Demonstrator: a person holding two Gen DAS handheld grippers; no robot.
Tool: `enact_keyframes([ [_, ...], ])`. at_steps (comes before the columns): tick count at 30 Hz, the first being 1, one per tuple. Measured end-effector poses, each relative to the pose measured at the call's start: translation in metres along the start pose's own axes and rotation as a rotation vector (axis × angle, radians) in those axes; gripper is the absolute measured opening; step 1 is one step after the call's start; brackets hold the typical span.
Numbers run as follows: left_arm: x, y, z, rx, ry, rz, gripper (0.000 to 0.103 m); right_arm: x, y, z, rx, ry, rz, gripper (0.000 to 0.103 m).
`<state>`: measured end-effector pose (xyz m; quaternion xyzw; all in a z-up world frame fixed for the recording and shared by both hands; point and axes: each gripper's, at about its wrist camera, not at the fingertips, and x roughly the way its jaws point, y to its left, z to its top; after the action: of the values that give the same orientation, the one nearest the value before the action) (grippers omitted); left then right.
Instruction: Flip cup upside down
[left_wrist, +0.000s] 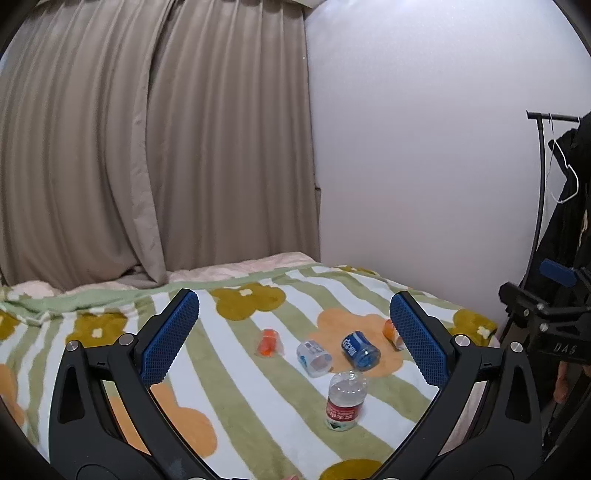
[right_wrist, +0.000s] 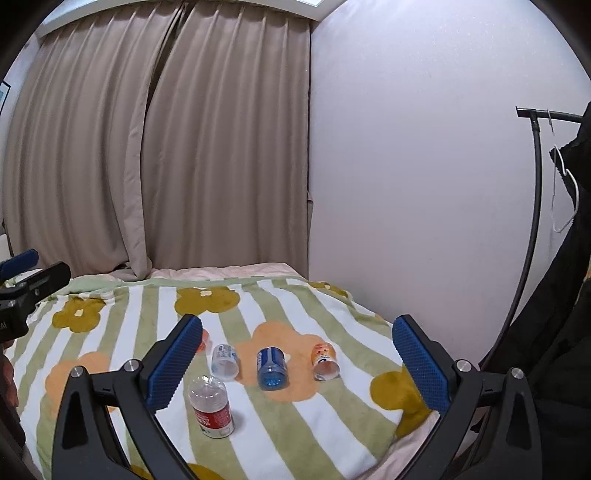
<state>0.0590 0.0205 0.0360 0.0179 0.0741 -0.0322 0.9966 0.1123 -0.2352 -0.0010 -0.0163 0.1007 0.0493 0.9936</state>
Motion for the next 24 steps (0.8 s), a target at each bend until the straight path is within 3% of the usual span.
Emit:
enact_keyframes([
  [24, -0.0012, -0.0010, -0.0079, -0.003, 0.015, -0.004, 0.103, -0.0017, -0.0008, 0.0026, 0.014, 0.016, -0.012, 0.103],
])
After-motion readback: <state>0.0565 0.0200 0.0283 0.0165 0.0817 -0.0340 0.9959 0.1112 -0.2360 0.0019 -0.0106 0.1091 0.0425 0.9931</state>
